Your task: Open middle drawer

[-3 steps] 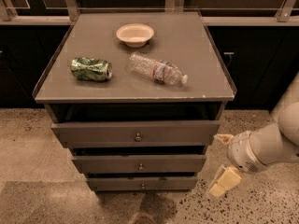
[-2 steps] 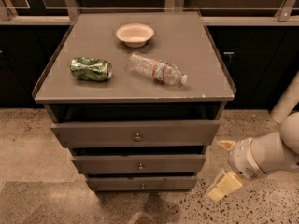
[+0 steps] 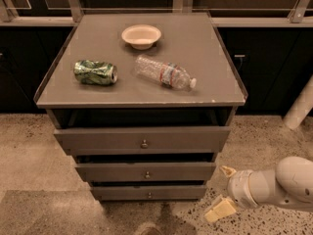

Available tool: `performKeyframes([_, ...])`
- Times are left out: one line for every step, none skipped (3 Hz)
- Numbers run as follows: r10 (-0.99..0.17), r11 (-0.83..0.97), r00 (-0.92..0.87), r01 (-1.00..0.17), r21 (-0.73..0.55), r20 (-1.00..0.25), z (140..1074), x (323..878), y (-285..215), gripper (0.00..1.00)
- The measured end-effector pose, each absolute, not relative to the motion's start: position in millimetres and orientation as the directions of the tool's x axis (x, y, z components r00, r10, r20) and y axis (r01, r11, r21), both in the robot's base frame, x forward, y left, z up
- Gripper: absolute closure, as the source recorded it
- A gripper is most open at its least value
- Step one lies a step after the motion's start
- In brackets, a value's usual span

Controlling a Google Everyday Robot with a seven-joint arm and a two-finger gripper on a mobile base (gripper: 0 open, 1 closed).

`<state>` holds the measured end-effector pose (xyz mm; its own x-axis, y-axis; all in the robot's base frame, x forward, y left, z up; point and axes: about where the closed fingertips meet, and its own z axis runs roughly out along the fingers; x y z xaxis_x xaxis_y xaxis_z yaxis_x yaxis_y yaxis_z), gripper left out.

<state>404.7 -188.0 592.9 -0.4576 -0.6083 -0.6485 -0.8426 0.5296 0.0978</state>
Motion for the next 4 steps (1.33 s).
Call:
performKeyframes([-0.599,0.540,-0.462,-0.836,0.096,-0.654,584,409,-188,0.00])
performKeyframes([-0.595,0.558,-0.470,-0.825,0.085,-0.652,585,408,-190,0.00])
performKeyframes([-0.568,0.563,-0.474,-0.820,0.102,-0.673,571,419,-183,0.00])
performKeyframes([-0.539,0.549,-0.468,-0.826,0.128,-0.701,543,436,-170,0.00])
